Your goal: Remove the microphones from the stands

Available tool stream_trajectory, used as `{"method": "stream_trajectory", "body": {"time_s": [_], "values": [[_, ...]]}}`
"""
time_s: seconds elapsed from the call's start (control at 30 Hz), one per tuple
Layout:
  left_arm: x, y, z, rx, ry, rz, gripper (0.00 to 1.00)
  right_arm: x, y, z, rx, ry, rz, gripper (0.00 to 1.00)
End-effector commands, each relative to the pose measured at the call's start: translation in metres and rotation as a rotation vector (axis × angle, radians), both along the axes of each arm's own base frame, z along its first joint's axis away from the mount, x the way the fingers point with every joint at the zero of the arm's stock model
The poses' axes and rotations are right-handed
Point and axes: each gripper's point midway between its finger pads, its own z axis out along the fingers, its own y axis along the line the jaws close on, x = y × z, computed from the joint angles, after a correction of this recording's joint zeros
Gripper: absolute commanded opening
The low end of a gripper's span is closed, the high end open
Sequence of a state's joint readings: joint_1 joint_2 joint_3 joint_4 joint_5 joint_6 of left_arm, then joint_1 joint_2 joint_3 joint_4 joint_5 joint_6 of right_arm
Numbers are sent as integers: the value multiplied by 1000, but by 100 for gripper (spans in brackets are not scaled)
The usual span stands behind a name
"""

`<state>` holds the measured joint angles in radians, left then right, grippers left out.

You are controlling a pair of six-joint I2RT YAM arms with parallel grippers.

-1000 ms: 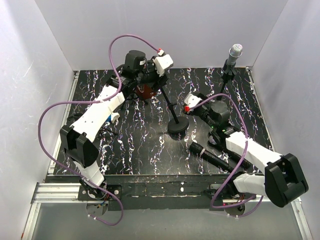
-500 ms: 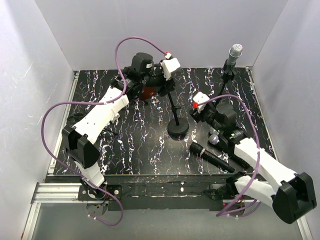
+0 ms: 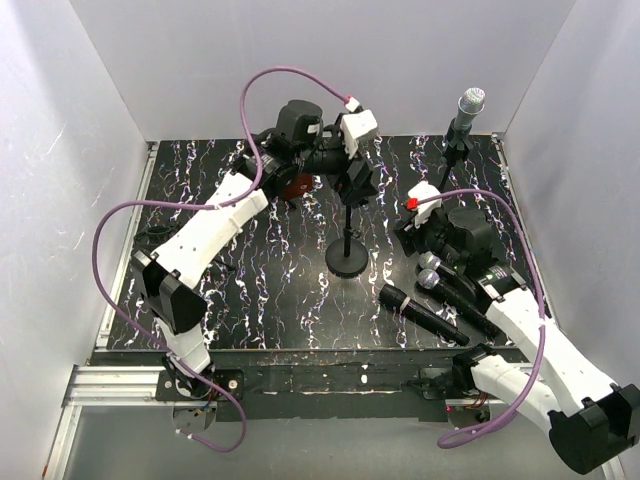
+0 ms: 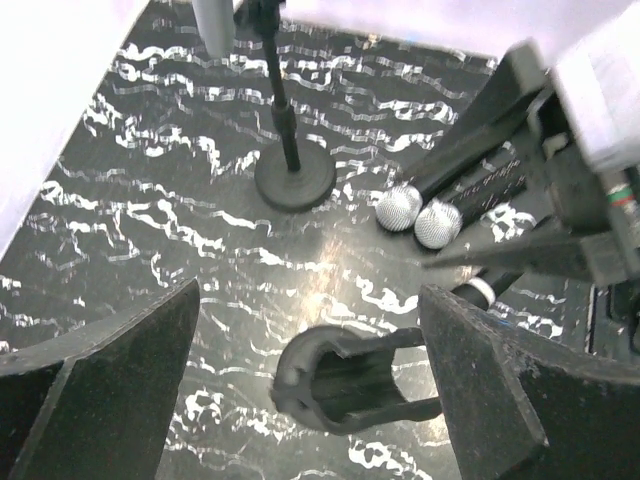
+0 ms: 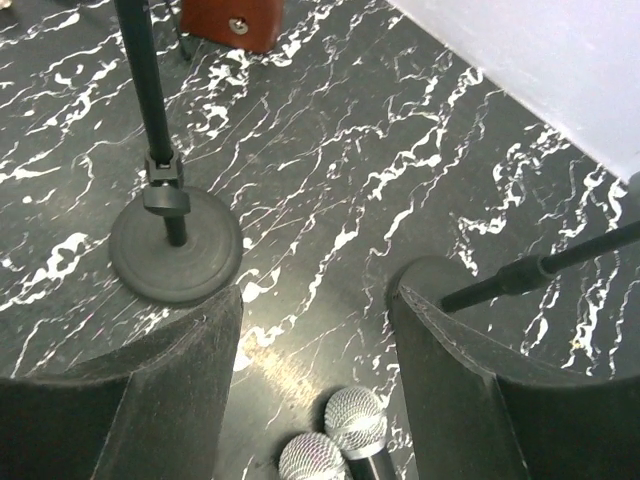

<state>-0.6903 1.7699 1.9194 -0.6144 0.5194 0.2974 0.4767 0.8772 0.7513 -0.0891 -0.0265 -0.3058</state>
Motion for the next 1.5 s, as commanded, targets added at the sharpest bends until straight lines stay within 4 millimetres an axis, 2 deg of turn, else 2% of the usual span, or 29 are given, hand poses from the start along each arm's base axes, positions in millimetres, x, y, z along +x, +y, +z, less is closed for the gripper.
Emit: {"method": "stream_trajectory", "body": {"time_s": [0.0, 0.17, 0.27, 0.4, 0.5, 0.57, 0.67, 0.8, 0.9, 1.17, 1.33, 1.47], "values": [[-22, -5, 52, -107, 8, -75, 93, -17, 4, 19, 73, 52, 30, 69], [-36, 1, 60, -109, 10, -109, 96, -25, 12, 22, 102, 83, 77, 70], [-38, 10, 50, -74, 20, -83, 96, -27, 20, 30, 131, 92, 115, 71], [-21, 18, 42, -66, 31, 49, 94, -37, 38, 44, 181, 101, 223, 71], [-17, 21, 34, -47, 19, 57, 93, -37, 45, 46, 206, 128, 248, 71], [-20, 23, 19, -4, 16, 31, 94, -37, 47, 42, 206, 154, 249, 71], [-28, 32, -20, 103, 37, -14, 94, -39, 47, 40, 217, 162, 243, 71], [-43, 39, -59, 202, 30, -135, 94, -47, 46, 42, 223, 166, 266, 71], [-46, 37, -81, 256, 31, -229, 94, -51, 43, 41, 218, 173, 265, 71], [-24, 17, -117, 338, 13, -361, 90, -57, 39, 37, 217, 183, 259, 71], [-7, 15, -143, 389, -21, -350, 82, -57, 36, 35, 219, 179, 248, 71], [2, 14, -150, 405, -69, -341, 73, -53, 36, 29, 217, 180, 240, 71]]}}
